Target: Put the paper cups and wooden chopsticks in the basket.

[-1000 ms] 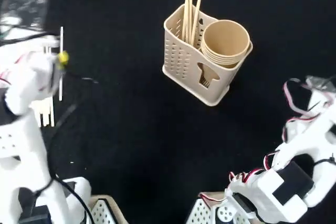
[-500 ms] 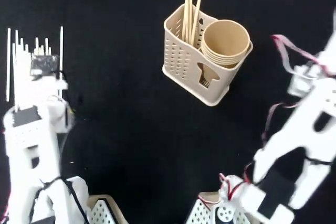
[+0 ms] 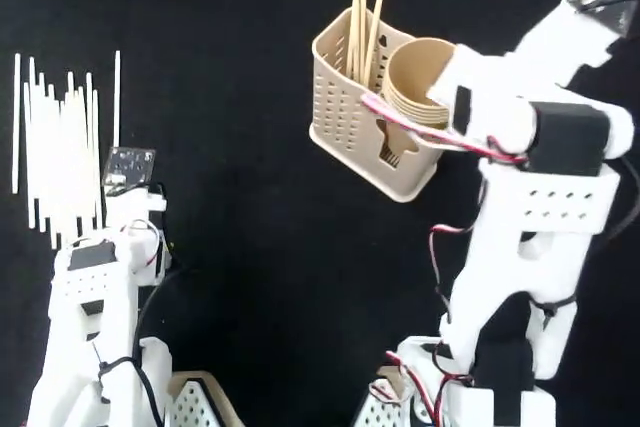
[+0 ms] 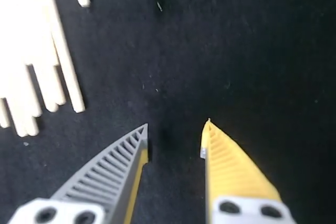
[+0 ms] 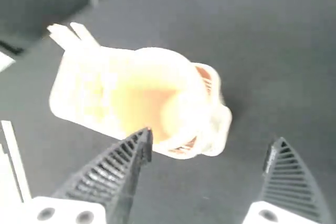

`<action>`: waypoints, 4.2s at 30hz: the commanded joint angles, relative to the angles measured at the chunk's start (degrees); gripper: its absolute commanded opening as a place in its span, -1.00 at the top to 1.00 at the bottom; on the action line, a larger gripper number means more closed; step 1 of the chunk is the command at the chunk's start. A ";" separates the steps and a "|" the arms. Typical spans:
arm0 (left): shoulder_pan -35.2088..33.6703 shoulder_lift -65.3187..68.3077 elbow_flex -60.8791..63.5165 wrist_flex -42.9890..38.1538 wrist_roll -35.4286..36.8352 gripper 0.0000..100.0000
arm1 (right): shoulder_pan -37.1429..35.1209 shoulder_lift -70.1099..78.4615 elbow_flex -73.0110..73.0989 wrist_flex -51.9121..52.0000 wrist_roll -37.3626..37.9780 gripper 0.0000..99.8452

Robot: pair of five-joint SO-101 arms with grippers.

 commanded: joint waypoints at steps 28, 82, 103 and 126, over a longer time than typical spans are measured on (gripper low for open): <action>0.22 -1.14 0.75 -0.97 -2.46 0.66 | 6.42 35.74 -14.81 1.14 4.31 0.89; -12.26 53.45 -77.14 27.78 0.00 0.56 | -21.36 31.43 -1.80 2.02 27.08 0.60; -10.77 101.54 -130.24 40.53 0.35 0.53 | -21.36 5.76 1.36 2.11 27.08 0.23; -11.30 91.43 -145.36 56.88 3.60 0.94 | -11.60 -11.91 7.87 1.93 27.16 0.23</action>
